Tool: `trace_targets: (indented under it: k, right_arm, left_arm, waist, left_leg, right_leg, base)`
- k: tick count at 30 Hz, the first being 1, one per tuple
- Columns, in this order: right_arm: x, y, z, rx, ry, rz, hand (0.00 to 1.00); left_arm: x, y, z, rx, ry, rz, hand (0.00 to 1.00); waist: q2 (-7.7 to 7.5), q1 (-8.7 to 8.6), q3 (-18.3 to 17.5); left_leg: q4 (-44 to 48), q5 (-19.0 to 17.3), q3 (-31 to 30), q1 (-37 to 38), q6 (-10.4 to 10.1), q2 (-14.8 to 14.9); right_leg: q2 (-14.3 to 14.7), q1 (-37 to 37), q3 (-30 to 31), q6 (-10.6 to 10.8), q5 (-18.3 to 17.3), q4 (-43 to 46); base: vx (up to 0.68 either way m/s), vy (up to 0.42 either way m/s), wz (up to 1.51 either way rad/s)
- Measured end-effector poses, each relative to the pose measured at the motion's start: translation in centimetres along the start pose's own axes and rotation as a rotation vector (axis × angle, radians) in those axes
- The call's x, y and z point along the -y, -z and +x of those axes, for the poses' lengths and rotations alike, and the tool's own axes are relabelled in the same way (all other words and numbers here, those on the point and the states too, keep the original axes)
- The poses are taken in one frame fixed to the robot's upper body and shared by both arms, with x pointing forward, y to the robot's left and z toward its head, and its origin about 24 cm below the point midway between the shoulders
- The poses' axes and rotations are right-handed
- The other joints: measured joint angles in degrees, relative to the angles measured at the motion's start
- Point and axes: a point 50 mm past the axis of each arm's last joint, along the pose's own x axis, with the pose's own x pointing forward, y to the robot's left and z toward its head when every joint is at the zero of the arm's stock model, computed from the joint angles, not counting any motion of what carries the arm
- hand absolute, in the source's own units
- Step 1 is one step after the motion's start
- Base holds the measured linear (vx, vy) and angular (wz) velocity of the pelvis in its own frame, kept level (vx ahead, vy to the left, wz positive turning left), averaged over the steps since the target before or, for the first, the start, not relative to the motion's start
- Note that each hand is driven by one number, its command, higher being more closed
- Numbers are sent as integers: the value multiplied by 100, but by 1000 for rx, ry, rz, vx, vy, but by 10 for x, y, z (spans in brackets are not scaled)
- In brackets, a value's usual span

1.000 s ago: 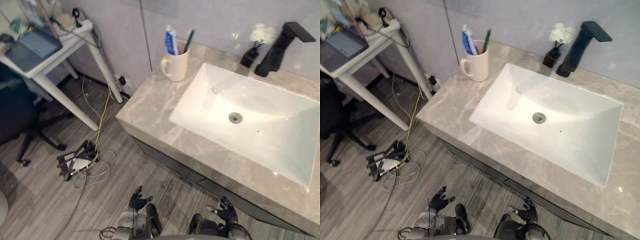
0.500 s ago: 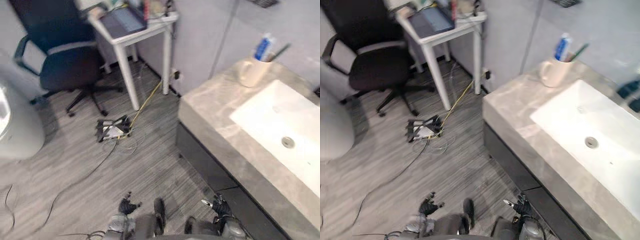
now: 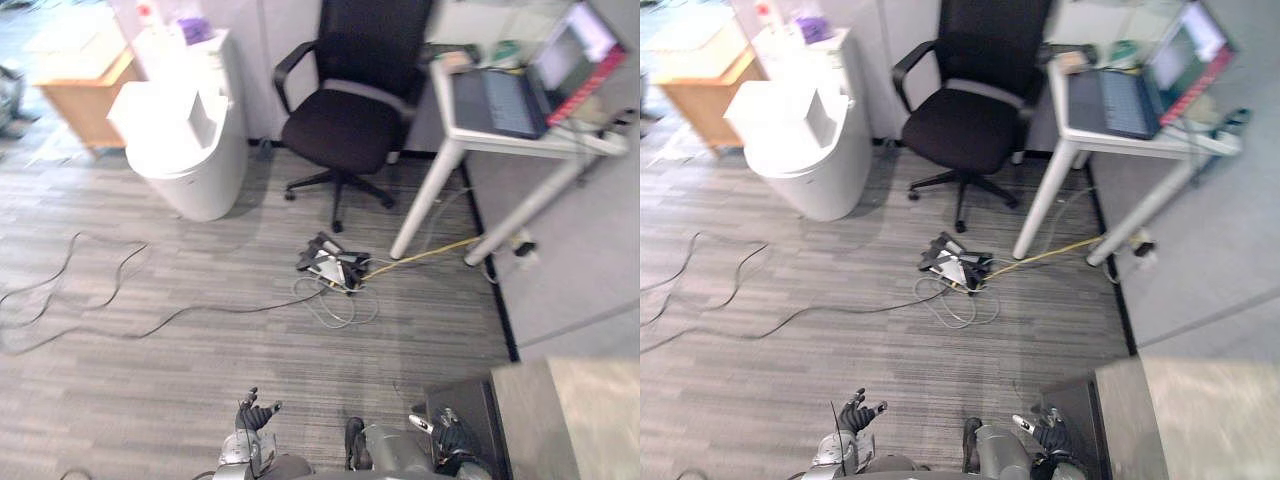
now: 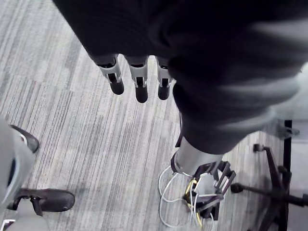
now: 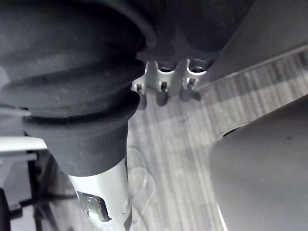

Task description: Organize washtable

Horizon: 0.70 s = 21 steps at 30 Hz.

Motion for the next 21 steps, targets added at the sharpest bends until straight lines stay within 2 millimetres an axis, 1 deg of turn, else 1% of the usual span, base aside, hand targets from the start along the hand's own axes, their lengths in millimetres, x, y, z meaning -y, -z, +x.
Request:
trace_targets:
  k: [1, 2, 3, 4, 5, 6, 7, 8, 9, 10, 11, 12, 13, 14, 15, 17, 19, 21]
  right_arm:
    - [2, -1, 0, 2, 2, -8, 0]
    - [9, -10, 1, 34, 8, -38, 0]
    - [8, -11, 1, 41, 5, -42, 0]
    - [12, -11, 2, 36, 20, -45, 0]
    - [7, -15, 4, 40, 3, -52, 0]
    - [0, -18, 6, 47, -11, -44, 0]
    - [-12, -22, 9, 66, -37, -27, 0]
    - [-13, -21, 9, 61, -41, -24, 0]
    - [-10, -17, 9, 43, -31, -29, 0]
    - [-7, -14, 9, 23, -25, -35, 0]
    - [-7, -15, 10, 27, -25, -38, 0]
    - [-3, -16, 12, 14, -9, -44, 0]
    - [-3, -15, 12, 7, -8, -44, 0]
    - [-6, -11, 13, -14, -10, -38, 0]
    - [-7, -7, 12, -31, -12, -38, 0]
    - [-10, -4, 12, -46, -18, -51, 0]
    - [-10, -4, 13, -49, -21, -62, 0]
    - [-11, -5, 13, -49, -24, -72, 0]
  left_arm:
    - [3, -2, 0, 4, 3, -20, 0]
    - [14, -4, 0, 8, 11, -73, 0]
    - [6, -1, -2, 5, -1, -73, 0]
    - [8, 0, -1, -4, -1, -78, 0]
    - [7, -1, -1, -1, 0, -76, 0]
    - [9, -4, 0, 11, 8, -71, 0]
    - [13, -5, -1, 15, 24, -57, 0]
    - [15, -3, -1, 7, 37, -41, 0]
    - [20, -1, -2, 1, 63, -8, 0]
    - [23, -1, -3, 2, 76, 8, 0]
    - [24, -1, -2, 2, 82, 15, 0]
    - [24, -1, -1, -6, 87, 36, 0]
    - [22, -2, 0, -6, 83, 42, 0]
    - [15, 0, 0, -11, 74, 65, 0]
    - [7, 5, 0, -32, 58, 87, 0]
    - [-4, 13, -1, -61, 36, 116, 0]
    - [-10, 16, -1, -78, 23, 129, 0]
    - [-15, 20, -2, -96, 13, 137, 0]
  waist:
    - [29, -23, 39]
    - [268, 11, 176]
    - [324, 14, 64]
    - [477, 17, 119]
    - [462, 15, 9]
    - [376, 23, 28]
    - [182, 16, 81]
    - [148, 14, 75]
    - [175, 0, 56]
    - [227, -1, 37]
    - [362, -11, 3]
    - [405, -79, -13]
    - [383, -120, -15]
    - [298, -132, -32]
    - [184, -119, -90]
    - [101, -129, -161]
    - [103, -130, -160]
    - [108, -132, -162]
  left_leg:
    - [72, 148, 144, 54, -95, 39]
    - [475, 93, 365, 147, -132, 298]
    - [919, -247, 954, 105, -403, 497]
    - [1006, -414, 1233, 193, -409, 838]
    - [934, -488, 1561, 144, -352, 1043]
    - [780, -488, 1882, 101, -351, 1144]
    - [417, -473, 2339, 40, -381, 1184]
    - [219, -451, 2491, 35, -416, 1191]
    - [-218, -295, 2789, 71, -618, 1222]
    - [-632, 252, 3122, 66, -664, 1392]
    - [-721, 452, 3220, 34, -616, 1481]
    - [-925, 370, 3295, 121, -538, 1492]
    - [-1091, 388, 3293, 182, -512, 1462]
    - [-1417, 493, 3276, 303, -405, 1390]
    - [-1732, 691, 3219, 367, -404, 1303]
    - [-2340, 1073, 3109, 538, -342, 1160]
    - [-2696, 1305, 3060, 643, -289, 1082]
    - [-2885, 1414, 2994, 716, -260, 1041]
  right_leg:
    - [-39, -27, -46, -44, 3, 361]
    - [188, -279, -140, -218, -314, 754]
    - [194, 243, -104, -95, 1138, -1397]
    - [388, 426, -229, -123, 1027, -1386]
    - [397, 469, -262, -193, 989, -1372]
    - [322, 528, -329, -214, 972, -1390]
    - [88, 596, -463, -220, 963, -1395]
    - [4, 622, -531, -217, 962, -1394]
    - [-78, 696, -636, -175, 932, -1397]
    - [-85, 783, -746, -49, 766, -1403]
    - [-48, 834, -818, -8, 671, -1400]
    - [-59, 901, -994, 15, 653, -1396]
    - [-87, 932, -1085, 26, 647, -1401]
    - [-130, 964, -1194, 61, 669, -1453]
    - [-166, 986, -1235, 119, 744, -1585]
    - [-192, 1020, -1287, 159, 919, -1827]
    - [-216, 1015, -1310, 197, 1014, -1899]
    - [-244, 1023, -1326, 238, 1056, -1882]
  base:
    - [408, -177, 106]
    - [199, -104, 79]
    - [119, -74, 68]
    - [101, -33, 54]
    - [117, -49, 35]
    - [148, -89, 60]
    - [109, -80, 65]
    - [66, -47, 76]
    - [43, 12, 63]
    - [31, 22, 62]
    - [3, 96, 69]
    - [-20, 99, 69]
    - [-61, 137, 78]
    - [-101, 71, 58]
    - [-99, 50, 47]
    - [-74, 23, 23]
    - [-93, 37, 12]
    - [-99, 25, 19]
